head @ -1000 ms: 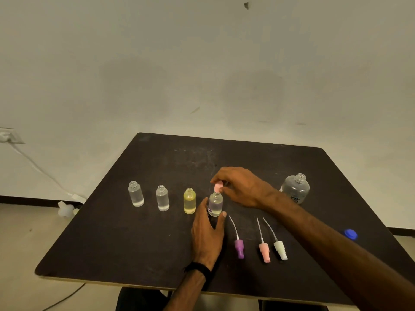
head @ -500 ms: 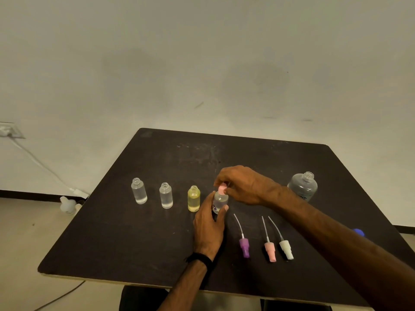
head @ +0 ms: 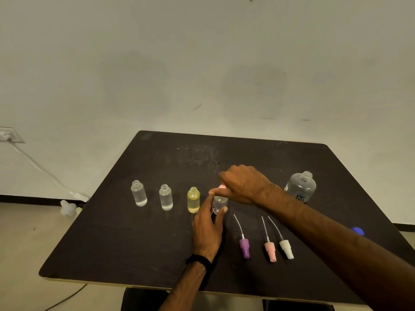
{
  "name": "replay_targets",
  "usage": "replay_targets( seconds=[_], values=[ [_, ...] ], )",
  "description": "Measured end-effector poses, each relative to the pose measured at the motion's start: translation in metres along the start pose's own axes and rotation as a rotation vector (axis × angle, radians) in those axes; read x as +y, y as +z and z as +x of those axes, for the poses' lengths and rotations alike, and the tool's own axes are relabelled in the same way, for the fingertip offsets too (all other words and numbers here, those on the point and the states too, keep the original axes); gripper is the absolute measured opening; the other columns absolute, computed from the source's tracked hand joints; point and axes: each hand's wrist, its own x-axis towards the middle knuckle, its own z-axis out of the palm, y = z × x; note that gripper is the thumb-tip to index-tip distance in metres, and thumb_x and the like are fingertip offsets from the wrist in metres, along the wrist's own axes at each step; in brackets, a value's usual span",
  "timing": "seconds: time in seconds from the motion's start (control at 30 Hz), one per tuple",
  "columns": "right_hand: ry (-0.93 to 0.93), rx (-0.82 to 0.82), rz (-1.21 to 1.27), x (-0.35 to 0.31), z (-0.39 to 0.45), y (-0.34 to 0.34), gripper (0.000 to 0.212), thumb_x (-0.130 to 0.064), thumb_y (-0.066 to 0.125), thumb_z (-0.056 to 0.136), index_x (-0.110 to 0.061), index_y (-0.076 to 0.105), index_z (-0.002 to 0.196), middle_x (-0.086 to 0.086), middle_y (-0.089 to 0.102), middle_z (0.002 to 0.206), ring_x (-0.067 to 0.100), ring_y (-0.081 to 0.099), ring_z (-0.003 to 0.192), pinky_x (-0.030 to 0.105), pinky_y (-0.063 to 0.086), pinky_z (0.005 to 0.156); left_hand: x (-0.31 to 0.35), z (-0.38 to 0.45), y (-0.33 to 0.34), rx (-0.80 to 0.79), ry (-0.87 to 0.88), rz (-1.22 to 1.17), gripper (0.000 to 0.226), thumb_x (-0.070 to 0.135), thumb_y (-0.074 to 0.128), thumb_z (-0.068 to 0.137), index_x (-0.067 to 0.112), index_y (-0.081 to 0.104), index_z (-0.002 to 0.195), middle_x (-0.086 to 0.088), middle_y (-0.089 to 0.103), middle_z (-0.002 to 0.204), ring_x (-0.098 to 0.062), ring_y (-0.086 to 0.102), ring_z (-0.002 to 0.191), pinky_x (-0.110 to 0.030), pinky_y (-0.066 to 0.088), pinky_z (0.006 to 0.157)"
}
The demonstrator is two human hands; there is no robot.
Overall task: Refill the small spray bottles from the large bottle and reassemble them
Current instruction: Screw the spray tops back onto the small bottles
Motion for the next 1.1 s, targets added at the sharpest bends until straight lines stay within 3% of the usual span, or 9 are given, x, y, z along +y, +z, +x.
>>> replay_targets(
  seconds=[0.13,0.23,0.37,0.47,0.6,0.67,0.93,1.0,1.1],
  values=[
    [-0.096,-0.103,0.217,0.007,-0.001,-0.012,0.047,-0.05,0.062,0.088,-0.019,0.054,0.122,0.003,0.058,0.116,0.018,0.056,0.103,0.034,0.051,0.089,-0.004,0.001,0.0,-0.002,0.015,-0.023,0.036,0.031,0.065,0.095,0.035,0.057,0.129,0.019,0.066,0.119,0.002,0.061,0.111,-0.022,0.051,0.095],
    [-0.155,-0.168,0.239,0.007,0.002,-0.014,0.033,-0.027,0.063,0.092,-0.017,0.059,0.122,0.004,0.06,0.119,0.019,0.057,0.109,0.032,0.048,0.094,-0.002,0.0,0.0,0.013,0.022,-0.038,0.033,0.029,0.066,0.095,0.034,0.059,0.126,0.02,0.067,0.115,0.004,0.062,0.108,-0.021,0.053,0.093],
    [-0.053,-0.124,0.049,0.0,0.005,-0.012,0.041,-0.05,0.051,0.095,-0.011,0.063,0.103,0.006,0.066,0.096,0.018,0.062,0.084,0.035,0.055,0.081,0.001,0.0,-0.003,-0.009,-0.002,-0.06,0.034,0.028,0.067,0.094,0.045,0.054,0.121,0.026,0.064,0.11,0.009,0.061,0.106,-0.012,0.049,0.09],
    [-0.01,-0.071,-0.085,0.001,0.004,-0.014,0.062,-0.073,0.038,0.087,-0.014,0.053,0.075,0.001,0.053,0.069,0.015,0.054,0.064,0.032,0.053,0.066,-0.004,0.002,-0.002,-0.013,-0.012,-0.055,0.03,0.033,0.067,0.094,0.035,0.059,0.123,0.02,0.067,0.113,0.004,0.062,0.107,-0.023,0.054,0.094],
    [-0.106,-0.143,0.153,0.007,0.006,-0.014,0.041,-0.042,0.065,0.088,-0.02,0.057,0.121,0.003,0.06,0.117,0.019,0.058,0.104,0.037,0.052,0.09,-0.006,0.003,-0.001,-0.017,-0.019,-0.075,0.037,0.032,0.067,0.093,0.032,0.058,0.129,0.017,0.067,0.118,-0.001,0.063,0.111,-0.033,0.055,0.097],
    [-0.144,-0.206,0.224,0.006,0.008,-0.012,0.034,-0.029,0.063,0.091,-0.018,0.059,0.123,0.005,0.061,0.121,0.019,0.058,0.11,0.035,0.049,0.095,-0.007,0.003,-0.001,-0.018,-0.016,-0.078,0.037,0.032,0.067,0.093,0.032,0.058,0.129,0.017,0.068,0.118,-0.001,0.063,0.111,-0.034,0.055,0.097],
    [0.036,-0.053,-0.113,0.003,0.002,-0.013,0.073,-0.084,0.021,0.076,-0.017,0.048,0.07,-0.001,0.05,0.065,0.014,0.052,0.06,0.03,0.05,0.063,-0.004,0.003,-0.005,-0.041,-0.005,-0.044,0.033,0.033,0.067,0.094,0.037,0.058,0.125,0.022,0.065,0.117,0.004,0.061,0.108,-0.023,0.053,0.095],
    [-0.016,-0.037,0.002,0.008,0.001,-0.011,0.058,-0.078,0.043,0.081,-0.021,0.049,0.086,-0.004,0.054,0.081,0.014,0.055,0.072,0.032,0.053,0.069,-0.004,0.003,-0.005,-0.044,-0.011,-0.054,0.033,0.031,0.067,0.094,0.034,0.059,0.126,0.02,0.067,0.116,0.004,0.061,0.109,-0.027,0.054,0.096],
    [-0.152,-0.125,0.283,0.01,0.004,-0.007,0.034,-0.037,0.069,0.084,-0.025,0.052,0.111,-0.006,0.052,0.105,0.011,0.051,0.094,0.03,0.049,0.084,-0.006,0.004,-0.003,-0.043,-0.015,-0.051,0.034,0.031,0.067,0.094,0.033,0.059,0.127,0.019,0.067,0.117,0.003,0.062,0.11,-0.027,0.053,0.097]
  ],
)
